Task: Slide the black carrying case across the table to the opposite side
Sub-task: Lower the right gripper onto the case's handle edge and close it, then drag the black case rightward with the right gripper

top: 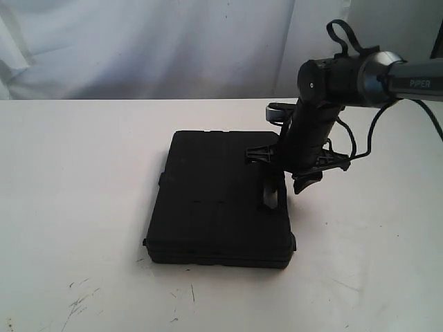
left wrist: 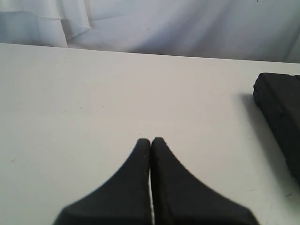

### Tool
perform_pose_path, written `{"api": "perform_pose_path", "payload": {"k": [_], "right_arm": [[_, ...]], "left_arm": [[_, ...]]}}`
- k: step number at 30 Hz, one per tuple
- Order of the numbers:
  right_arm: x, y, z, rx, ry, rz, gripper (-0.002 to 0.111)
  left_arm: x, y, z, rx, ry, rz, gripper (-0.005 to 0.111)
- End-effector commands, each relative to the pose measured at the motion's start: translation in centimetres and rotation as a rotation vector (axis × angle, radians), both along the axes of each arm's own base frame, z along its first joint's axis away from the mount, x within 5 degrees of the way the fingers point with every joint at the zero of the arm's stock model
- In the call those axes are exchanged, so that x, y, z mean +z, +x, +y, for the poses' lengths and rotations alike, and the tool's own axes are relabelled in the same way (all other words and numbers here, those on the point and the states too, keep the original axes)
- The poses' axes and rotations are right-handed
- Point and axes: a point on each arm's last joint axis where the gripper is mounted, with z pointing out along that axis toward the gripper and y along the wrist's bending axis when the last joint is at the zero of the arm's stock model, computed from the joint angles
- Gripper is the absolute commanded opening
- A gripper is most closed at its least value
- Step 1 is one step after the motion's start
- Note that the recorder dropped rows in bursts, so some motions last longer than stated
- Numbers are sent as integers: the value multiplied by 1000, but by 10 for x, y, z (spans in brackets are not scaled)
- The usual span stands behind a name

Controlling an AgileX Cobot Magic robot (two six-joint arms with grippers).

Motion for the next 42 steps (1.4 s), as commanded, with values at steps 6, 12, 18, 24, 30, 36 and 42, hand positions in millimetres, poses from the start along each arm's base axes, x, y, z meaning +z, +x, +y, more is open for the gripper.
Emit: {"api": "perform_pose_path", "payload": {"k": [6, 12, 18, 24, 30, 36, 42], "right_arm": [[4, 3, 2, 0, 11, -39, 30], [3, 2, 1, 5, 1, -29, 29], [2, 2, 1, 2, 2, -24, 29], [-3, 2, 2, -2, 4, -9, 29], [-6, 3, 2, -2, 4, -8, 28], [-6, 1, 1, 11, -8, 6, 11], [-7, -2, -8, 48, -92, 46, 0]], "left_arm": [[-1, 0, 0, -4, -5, -7, 0], [-1, 0, 0, -4, -5, -7, 0], [-1, 0, 0, -4, -5, -7, 0], [-1, 0, 0, -4, -3, -7, 0], [-1, 0, 0, -4, -3, -7, 0], [-1, 0, 0, -4, -3, -7, 0], [-1, 0, 0, -4, -4, -7, 0]]}}
